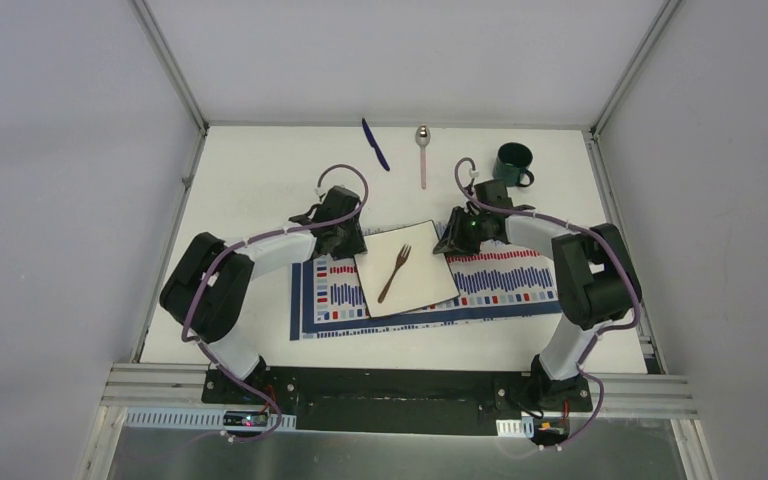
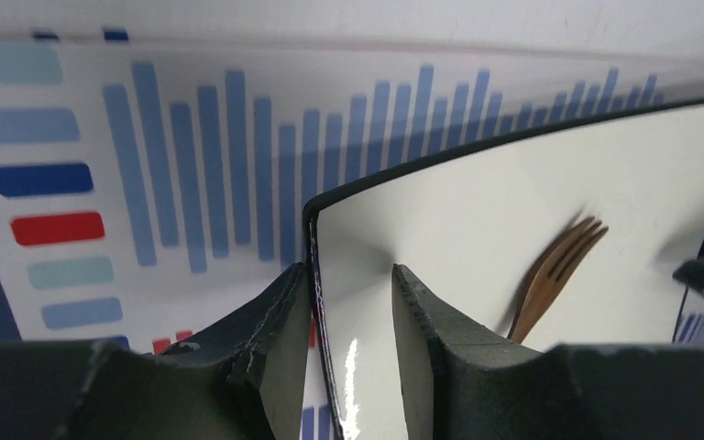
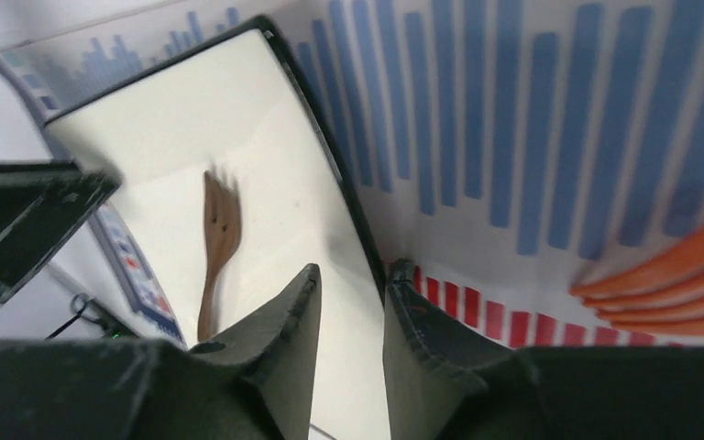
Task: Set the dinner table for one person
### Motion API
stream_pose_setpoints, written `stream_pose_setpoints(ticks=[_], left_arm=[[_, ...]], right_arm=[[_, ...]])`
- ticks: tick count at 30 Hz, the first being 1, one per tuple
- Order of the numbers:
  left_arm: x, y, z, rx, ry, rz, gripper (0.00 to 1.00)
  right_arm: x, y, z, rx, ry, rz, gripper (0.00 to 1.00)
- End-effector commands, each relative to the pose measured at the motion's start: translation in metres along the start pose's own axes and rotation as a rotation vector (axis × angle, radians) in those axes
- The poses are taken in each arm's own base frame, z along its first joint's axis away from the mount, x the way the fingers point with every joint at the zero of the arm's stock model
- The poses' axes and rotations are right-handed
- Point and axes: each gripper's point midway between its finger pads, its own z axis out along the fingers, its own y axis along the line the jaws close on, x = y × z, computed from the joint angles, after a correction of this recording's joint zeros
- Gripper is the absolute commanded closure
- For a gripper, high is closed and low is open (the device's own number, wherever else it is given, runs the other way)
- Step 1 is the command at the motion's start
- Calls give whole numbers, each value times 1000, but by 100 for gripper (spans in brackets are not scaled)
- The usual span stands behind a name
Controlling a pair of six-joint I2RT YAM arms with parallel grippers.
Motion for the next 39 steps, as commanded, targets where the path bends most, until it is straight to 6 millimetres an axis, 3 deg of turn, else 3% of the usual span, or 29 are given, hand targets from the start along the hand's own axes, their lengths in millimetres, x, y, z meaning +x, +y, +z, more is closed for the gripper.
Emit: stream_pose_setpoints(ticks=[1, 6, 9, 13, 22, 26, 39], left_arm=[[36, -61, -39, 282, 135, -7, 64], [40, -59, -46, 289, 140, -17, 64], [42, -56, -46, 280, 149, -14, 64], [44, -57, -44, 280, 164, -18, 64], [31, -72, -31, 291, 158, -19, 67], [22, -82, -23, 303, 153, -9, 70], [-7, -114, -1, 343, 143, 11, 73]], right_arm=[[5, -17, -20, 169, -63, -106, 65], [2, -67, -42, 415, -167, -105, 60], [1, -76, -41, 421, -176, -81, 59], [4, -72, -22, 334, -147, -39, 61], [16, -62, 15, 183, -50, 28, 88], [16, -62, 15, 182, -53, 33, 100], [6, -50, 2, 180, -91, 23, 100]])
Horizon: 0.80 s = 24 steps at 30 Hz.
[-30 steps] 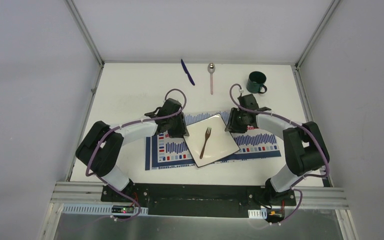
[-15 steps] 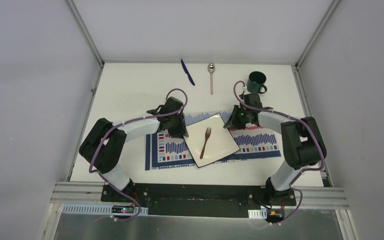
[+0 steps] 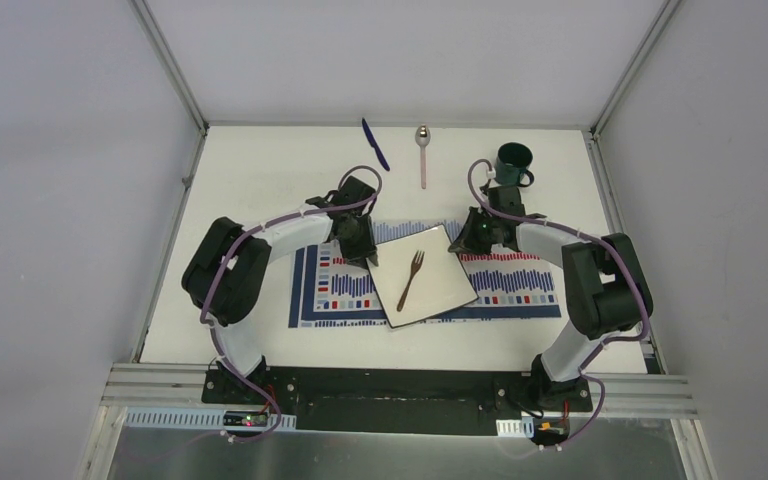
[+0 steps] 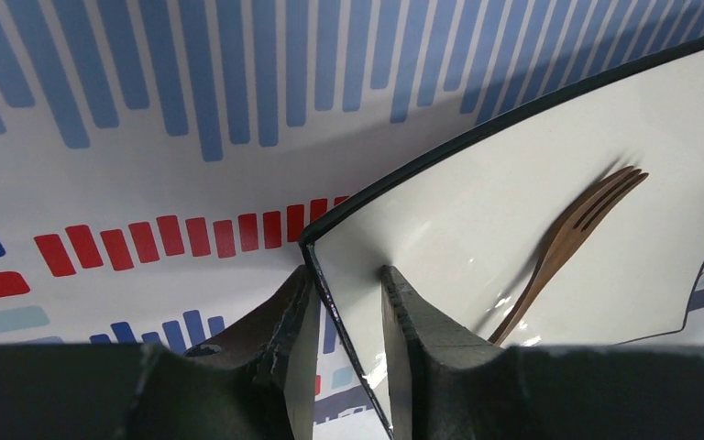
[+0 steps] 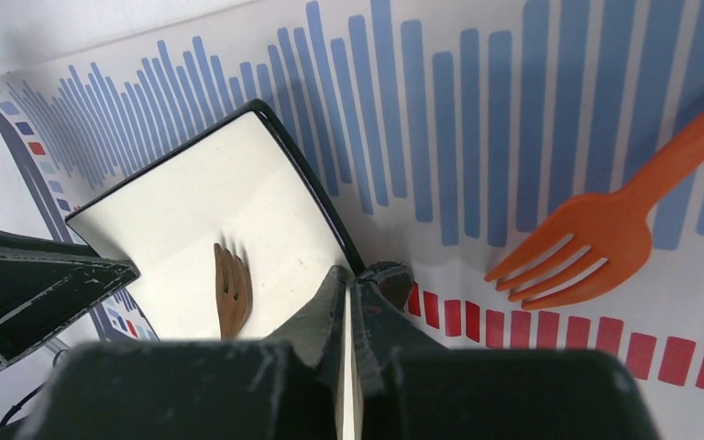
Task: Set the dinner table for one person
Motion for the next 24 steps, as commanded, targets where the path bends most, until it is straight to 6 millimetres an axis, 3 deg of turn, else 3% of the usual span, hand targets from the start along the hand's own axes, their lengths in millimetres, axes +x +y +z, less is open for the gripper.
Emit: stream_pose_setpoints(ticks=[1, 12, 13, 17, 21, 24], left_arm=[[-49, -87, -4, 288, -153, 90, 73], [-56, -98, -17, 307, -168, 107, 74], [-55, -98, -18, 309, -164, 110, 74], [-46, -98, -21, 344, -143, 112, 67], [-32, -94, -26, 368, -118, 95, 68], [-24, -86, -30, 357, -115, 88, 68]], right_arm=[[20, -16, 13, 81, 43, 6, 100], [22, -2, 13, 16, 68, 15, 100], [25, -2, 14, 6, 80, 17, 98], [37, 1, 21, -47, 119, 49, 76], [45, -2, 22, -59, 131, 96, 67], [45, -8, 10, -5, 102, 101, 66]])
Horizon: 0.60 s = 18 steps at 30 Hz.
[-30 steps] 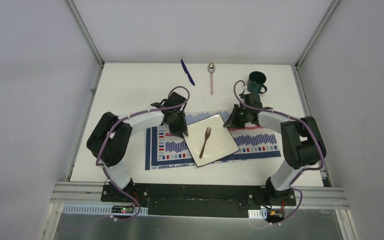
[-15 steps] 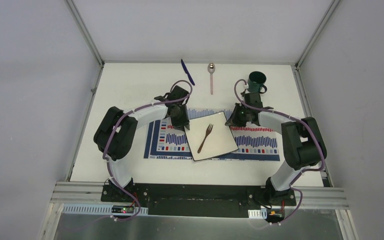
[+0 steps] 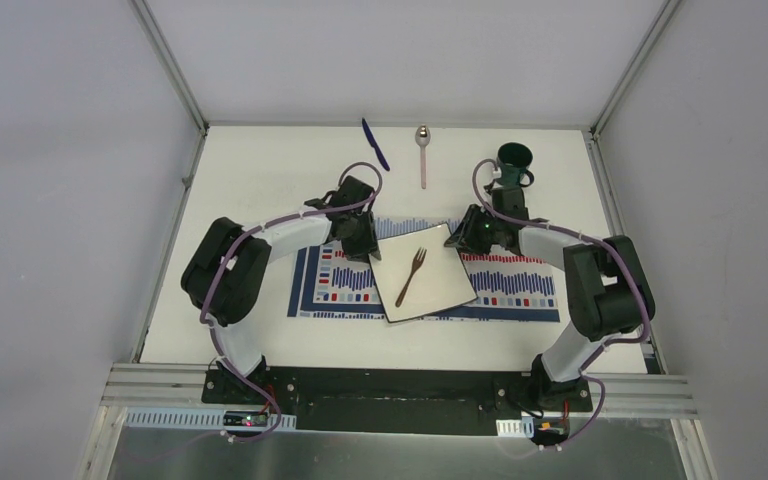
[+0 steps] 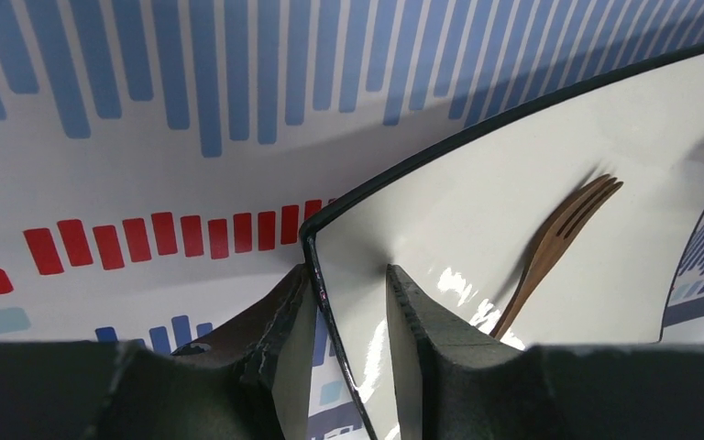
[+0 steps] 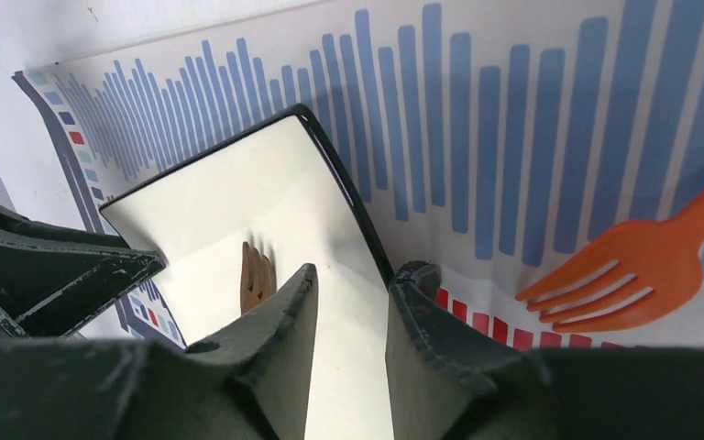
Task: Set the dinner table for one person
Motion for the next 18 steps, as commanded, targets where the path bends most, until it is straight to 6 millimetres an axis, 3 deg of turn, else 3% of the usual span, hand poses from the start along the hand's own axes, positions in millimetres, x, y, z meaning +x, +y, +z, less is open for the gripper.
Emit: stream_pose_setpoints(ticks=[1, 10, 14, 15, 18], left_arm=[[-9, -77, -33, 315, -63, 54, 68], [0, -70, -31, 303, -40, 52, 69], [3, -67, -30, 299, -31, 54, 68], [3, -67, -29, 299, -28, 53, 68], [4, -66, -27, 300, -21, 50, 68]], right_arm=[[52, -21, 1, 90, 125, 59, 64], [44, -66, -39, 420, 54, 52, 57], [49, -79, -35, 465, 79, 67, 60], [52, -79, -31, 451, 93, 74, 64], [60, -72, -17, 378, 128, 95, 98]])
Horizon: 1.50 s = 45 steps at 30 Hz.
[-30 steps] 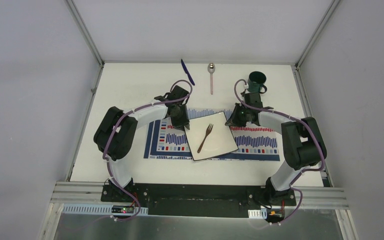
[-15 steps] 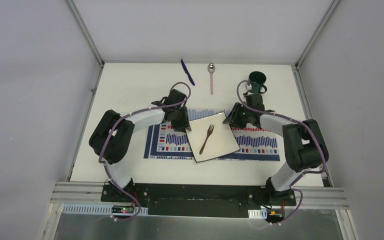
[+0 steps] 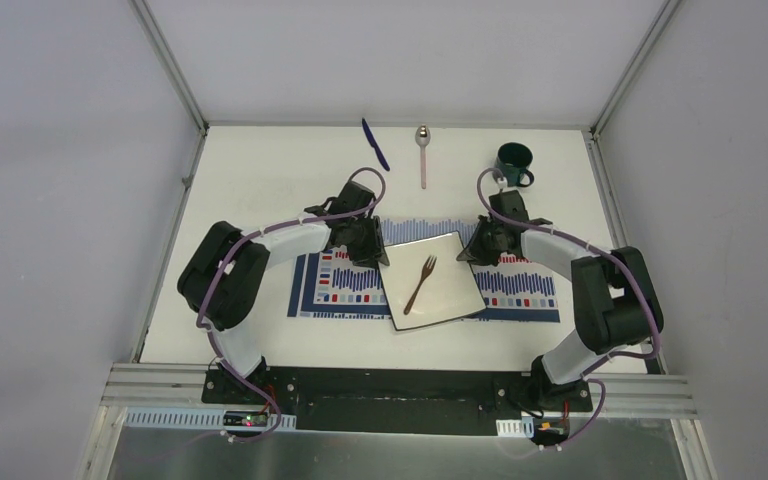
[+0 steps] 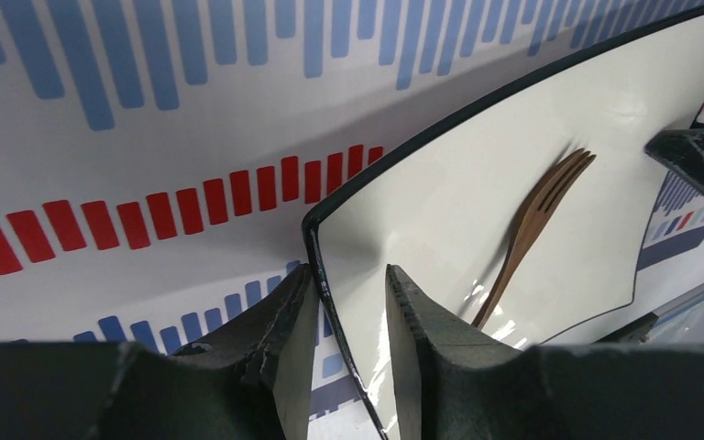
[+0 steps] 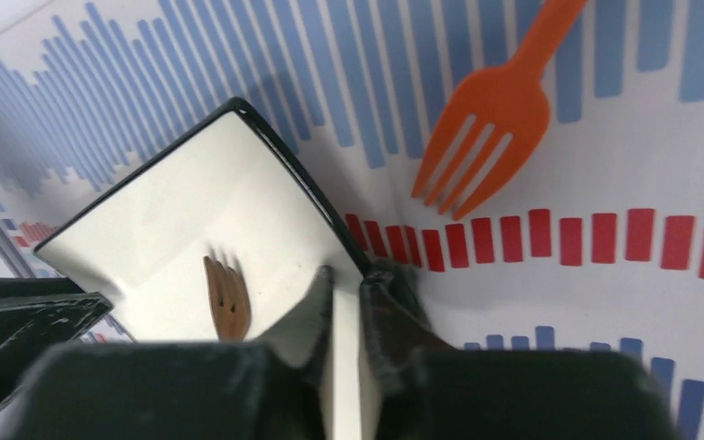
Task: Set the dinner table for one person
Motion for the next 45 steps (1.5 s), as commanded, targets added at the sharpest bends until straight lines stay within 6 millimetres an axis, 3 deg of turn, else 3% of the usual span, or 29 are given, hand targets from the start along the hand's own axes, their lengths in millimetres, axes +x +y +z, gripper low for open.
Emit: stream_pose_setpoints(ticks=[1, 5, 13, 27, 34, 45], left_arm=[[-14, -47, -16, 174, -46, 40, 69], [-16, -47, -16, 175, -50, 37, 71], [-23, -51, -12, 185, -53, 38, 72], [-69, -87, -4, 225, -73, 91, 73], [-65, -84, 4, 233, -49, 74, 73], [-40, -57, 12, 194, -22, 39, 74]], right_arm=[[39, -32, 18, 105, 143, 31, 100], [42, -30, 21, 86, 157, 29, 100], [35, -23, 9, 65, 129, 15, 100], [11, -4, -13, 43, 70, -15, 100], [3, 1, -7, 38, 70, -19, 100], [-7, 10, 7, 20, 75, -21, 100]])
